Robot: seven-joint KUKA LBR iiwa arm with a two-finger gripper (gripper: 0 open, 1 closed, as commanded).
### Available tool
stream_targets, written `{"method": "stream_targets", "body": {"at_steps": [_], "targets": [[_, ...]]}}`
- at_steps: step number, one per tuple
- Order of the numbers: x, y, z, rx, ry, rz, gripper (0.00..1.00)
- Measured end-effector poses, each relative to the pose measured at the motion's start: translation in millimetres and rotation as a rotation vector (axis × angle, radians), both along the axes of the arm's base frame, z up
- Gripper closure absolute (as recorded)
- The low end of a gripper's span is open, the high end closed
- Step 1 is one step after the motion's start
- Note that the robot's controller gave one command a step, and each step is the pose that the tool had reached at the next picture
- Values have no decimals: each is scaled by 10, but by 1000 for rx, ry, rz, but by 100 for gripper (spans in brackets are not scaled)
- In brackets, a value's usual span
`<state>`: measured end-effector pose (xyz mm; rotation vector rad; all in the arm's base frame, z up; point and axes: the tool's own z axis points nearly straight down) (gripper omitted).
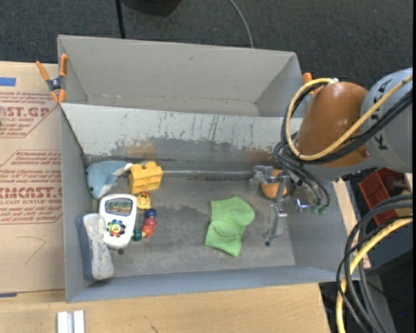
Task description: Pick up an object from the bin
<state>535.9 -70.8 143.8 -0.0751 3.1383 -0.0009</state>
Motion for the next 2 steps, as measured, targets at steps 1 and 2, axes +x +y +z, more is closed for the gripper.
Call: {"method": "stream_targets", "body": {"at_steps": [1,2], "targets": [[5,182,-148,1,8,217,0],[-154,454,-223,2,1,344,0]]}}
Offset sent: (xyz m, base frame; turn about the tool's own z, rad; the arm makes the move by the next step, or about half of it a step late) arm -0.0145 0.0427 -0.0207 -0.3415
